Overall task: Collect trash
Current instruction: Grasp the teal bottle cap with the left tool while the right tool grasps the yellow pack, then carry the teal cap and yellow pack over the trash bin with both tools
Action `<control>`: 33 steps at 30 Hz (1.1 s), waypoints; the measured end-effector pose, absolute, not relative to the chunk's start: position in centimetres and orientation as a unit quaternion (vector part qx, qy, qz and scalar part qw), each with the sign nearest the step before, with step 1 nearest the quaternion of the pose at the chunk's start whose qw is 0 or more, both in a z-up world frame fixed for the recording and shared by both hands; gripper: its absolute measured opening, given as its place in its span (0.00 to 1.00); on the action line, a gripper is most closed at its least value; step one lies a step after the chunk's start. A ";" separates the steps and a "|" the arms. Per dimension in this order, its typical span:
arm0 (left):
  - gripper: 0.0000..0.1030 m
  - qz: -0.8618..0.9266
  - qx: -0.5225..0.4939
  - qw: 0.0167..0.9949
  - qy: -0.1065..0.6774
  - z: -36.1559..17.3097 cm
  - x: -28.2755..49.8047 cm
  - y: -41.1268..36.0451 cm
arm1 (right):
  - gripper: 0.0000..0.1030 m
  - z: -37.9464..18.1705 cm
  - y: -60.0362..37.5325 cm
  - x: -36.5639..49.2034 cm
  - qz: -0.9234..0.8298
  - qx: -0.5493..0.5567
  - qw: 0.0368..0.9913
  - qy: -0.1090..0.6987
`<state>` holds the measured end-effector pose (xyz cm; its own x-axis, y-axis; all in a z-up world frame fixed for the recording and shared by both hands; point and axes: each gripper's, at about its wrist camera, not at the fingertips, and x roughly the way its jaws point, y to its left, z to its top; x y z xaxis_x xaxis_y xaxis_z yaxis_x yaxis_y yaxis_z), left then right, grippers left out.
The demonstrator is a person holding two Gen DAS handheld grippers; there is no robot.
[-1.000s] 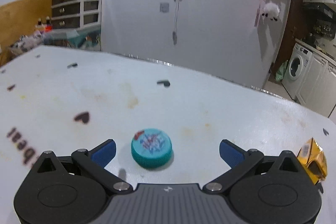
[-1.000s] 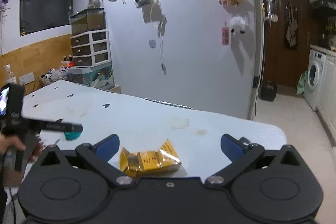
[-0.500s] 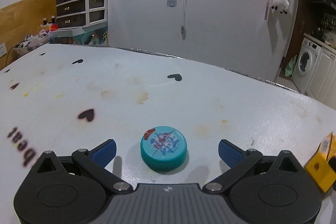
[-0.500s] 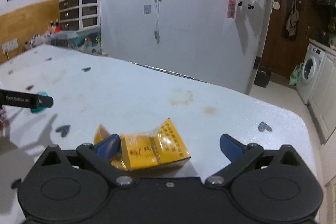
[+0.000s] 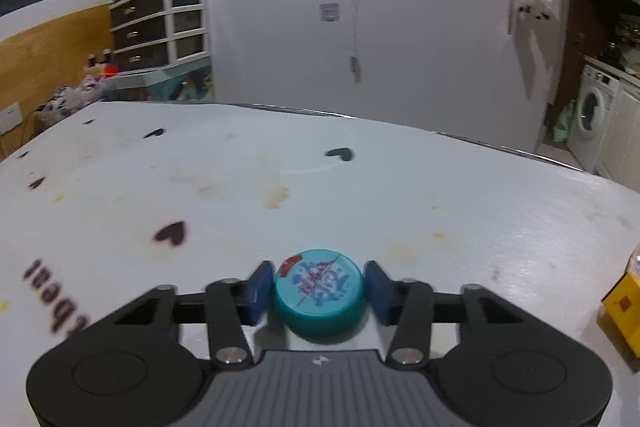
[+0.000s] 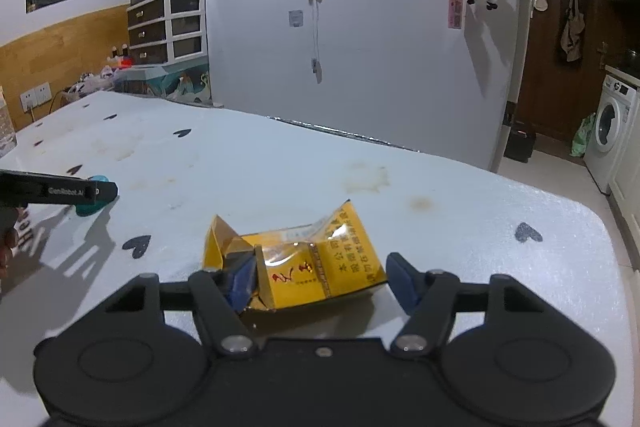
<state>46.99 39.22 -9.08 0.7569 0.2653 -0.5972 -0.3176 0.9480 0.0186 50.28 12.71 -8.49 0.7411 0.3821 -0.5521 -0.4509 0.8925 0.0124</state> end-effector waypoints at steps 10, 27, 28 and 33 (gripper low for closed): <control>0.47 0.156 -0.032 0.935 0.316 -8.9 45.2 36.7 | 0.66 -7.7 9.6 46.0 0.197 -0.049 0.936 0.287; 0.47 0.137 -0.018 0.958 0.250 -6.2 27.0 23.6 | 0.66 -5.6 1.9 34.6 0.203 -0.012 0.940 0.273; 0.47 0.131 -0.016 0.961 0.244 -5.8 25.8 22.7 | 0.66 -5.3 1.3 33.6 0.202 -0.011 0.942 0.269; 0.47 0.103 -0.012 0.971 0.217 -4.0 20.9 18.8 | 0.66 -3.7 -2.2 28.2 0.196 -0.004 0.948 0.251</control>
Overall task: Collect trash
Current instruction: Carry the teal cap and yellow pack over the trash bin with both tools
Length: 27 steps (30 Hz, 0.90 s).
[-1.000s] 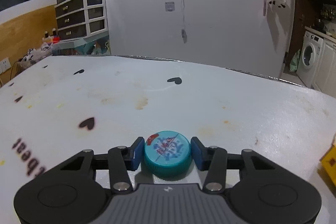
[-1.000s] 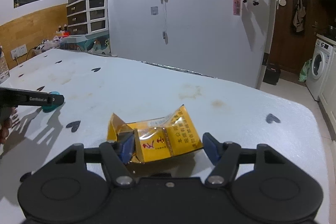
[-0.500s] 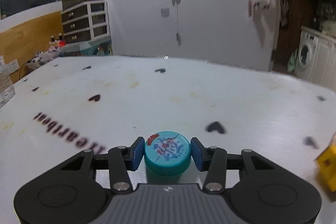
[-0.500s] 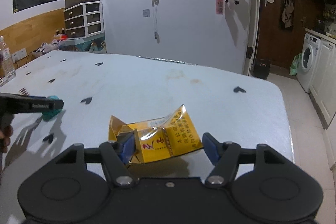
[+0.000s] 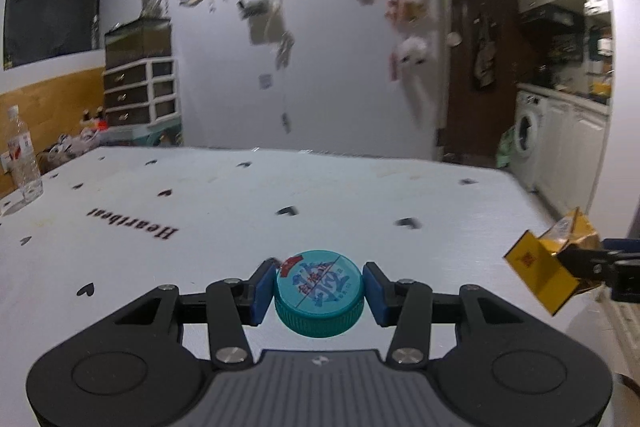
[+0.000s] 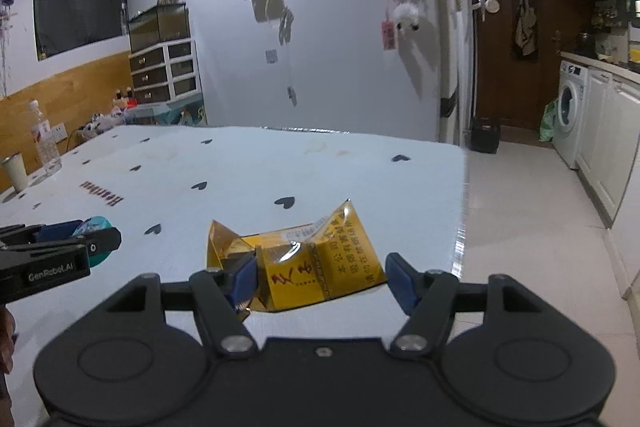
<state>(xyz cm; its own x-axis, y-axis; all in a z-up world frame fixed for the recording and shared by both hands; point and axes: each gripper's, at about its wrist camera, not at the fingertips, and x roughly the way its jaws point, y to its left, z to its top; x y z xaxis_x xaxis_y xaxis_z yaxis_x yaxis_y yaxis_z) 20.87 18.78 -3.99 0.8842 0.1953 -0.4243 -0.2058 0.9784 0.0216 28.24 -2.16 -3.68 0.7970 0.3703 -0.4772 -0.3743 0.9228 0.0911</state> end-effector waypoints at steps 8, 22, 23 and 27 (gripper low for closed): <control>0.47 0.057 0.003 0.981 0.186 -1.8 14.3 12.6 | 0.66 -1.3 -9.0 20.1 0.174 0.002 0.959 0.224; 0.47 -0.004 0.032 0.989 0.145 0.6 8.2 4.1 | 0.66 0.3 -17.4 11.7 0.155 0.024 0.970 0.185; 0.47 -0.007 0.033 0.989 0.145 0.6 8.1 3.7 | 0.66 0.3 -17.8 11.3 0.155 0.026 0.971 0.182; 0.47 -0.029 0.033 0.988 0.150 0.4 8.1 1.9 | 0.66 0.1 -19.7 10.1 0.144 0.033 0.973 0.178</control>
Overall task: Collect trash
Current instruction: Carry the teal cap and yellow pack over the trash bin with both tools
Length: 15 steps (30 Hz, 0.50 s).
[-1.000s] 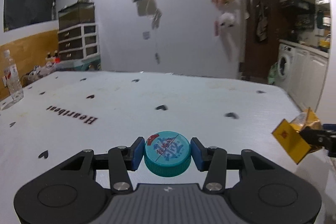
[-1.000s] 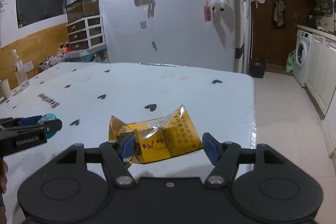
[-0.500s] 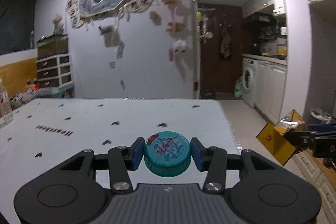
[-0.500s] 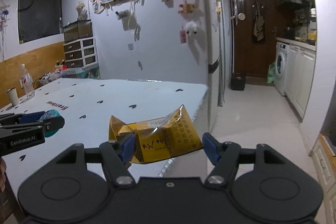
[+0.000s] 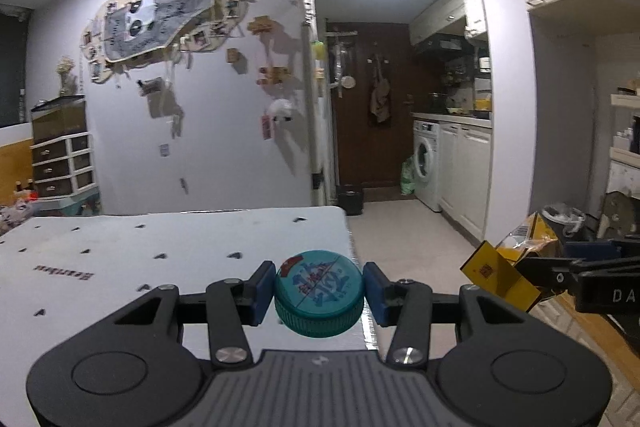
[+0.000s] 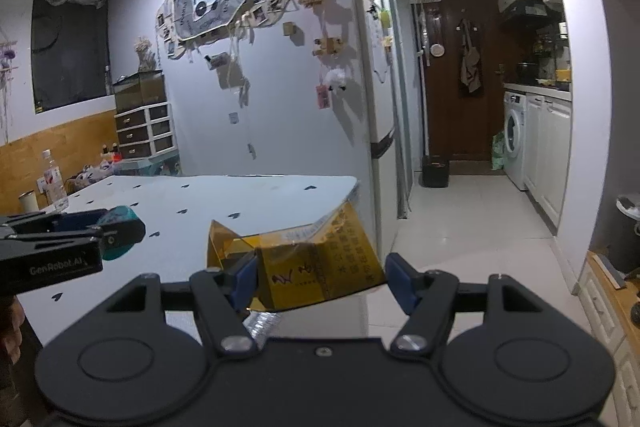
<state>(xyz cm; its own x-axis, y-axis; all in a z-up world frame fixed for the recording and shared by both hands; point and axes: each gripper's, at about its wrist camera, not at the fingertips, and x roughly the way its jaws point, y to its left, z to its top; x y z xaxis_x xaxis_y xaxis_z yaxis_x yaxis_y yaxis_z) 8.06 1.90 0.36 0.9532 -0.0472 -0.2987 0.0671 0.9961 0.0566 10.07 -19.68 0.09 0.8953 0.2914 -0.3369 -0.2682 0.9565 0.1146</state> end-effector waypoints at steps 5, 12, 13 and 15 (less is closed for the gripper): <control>0.47 -0.063 0.029 0.984 0.163 -0.7 8.8 -0.9 | 0.66 -1.0 -22.6 9.4 0.118 0.038 0.975 0.187; 0.47 -0.130 0.025 0.969 0.210 -4.2 10.2 -6.3 | 0.66 -4.3 -27.1 9.4 0.079 0.055 0.971 0.219; 0.47 -0.139 0.026 0.966 0.219 -4.8 10.5 -7.0 | 0.66 -4.9 -27.6 9.4 0.074 0.057 0.970 0.225; 0.47 -0.154 0.029 0.959 0.237 -6.2 11.1 -8.5 | 0.66 -6.1 -28.7 9.4 0.064 0.060 0.968 0.237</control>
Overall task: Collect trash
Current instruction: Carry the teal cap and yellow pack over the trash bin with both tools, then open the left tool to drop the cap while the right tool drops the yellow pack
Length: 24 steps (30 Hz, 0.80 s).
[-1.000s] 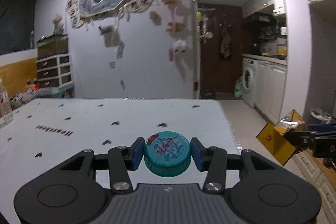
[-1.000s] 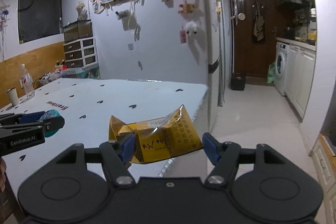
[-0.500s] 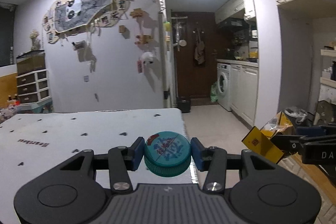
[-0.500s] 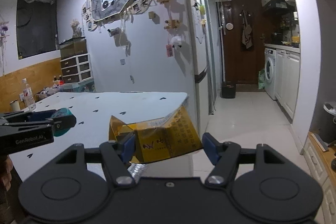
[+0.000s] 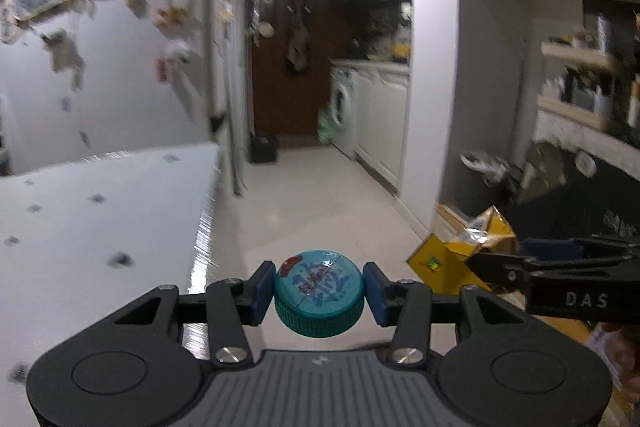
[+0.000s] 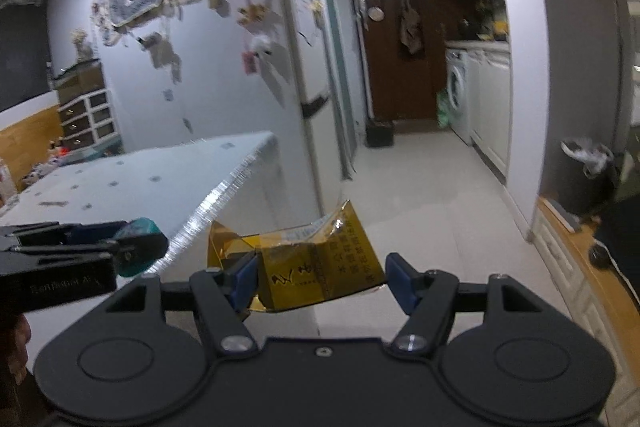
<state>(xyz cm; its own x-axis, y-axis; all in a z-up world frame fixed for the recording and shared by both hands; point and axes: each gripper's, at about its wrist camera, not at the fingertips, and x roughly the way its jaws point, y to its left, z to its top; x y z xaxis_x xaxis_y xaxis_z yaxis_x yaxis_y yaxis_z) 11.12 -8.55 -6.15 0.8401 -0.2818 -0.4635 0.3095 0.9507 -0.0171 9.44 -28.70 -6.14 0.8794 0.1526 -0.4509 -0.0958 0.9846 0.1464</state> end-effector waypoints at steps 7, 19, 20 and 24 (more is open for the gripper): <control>0.47 -0.187 0.033 0.935 0.298 -10.7 13.9 -11.8 | 0.66 -10.7 -32.4 10.5 0.031 0.076 0.956 0.283; 0.47 -0.193 0.041 0.889 0.413 -19.7 19.5 -13.5 | 0.66 -19.7 -33.7 14.3 0.020 0.061 0.912 0.406; 0.47 -0.193 0.042 0.883 0.425 -20.5 20.0 -13.5 | 0.66 -20.5 -33.6 14.7 0.021 0.060 0.906 0.419; 0.47 -0.190 0.042 0.864 0.463 -23.1 21.7 -13.3 | 0.66 -22.8 -33.0 16.0 0.030 0.047 0.888 0.457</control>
<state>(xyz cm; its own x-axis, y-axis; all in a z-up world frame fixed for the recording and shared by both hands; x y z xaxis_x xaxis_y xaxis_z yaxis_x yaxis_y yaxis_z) 21.72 -13.31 -23.14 0.4980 -0.2896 -0.8174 0.3680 0.9241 -0.1032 16.01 -33.01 -22.81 0.5814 0.0965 -0.8079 -0.0104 0.9937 0.1112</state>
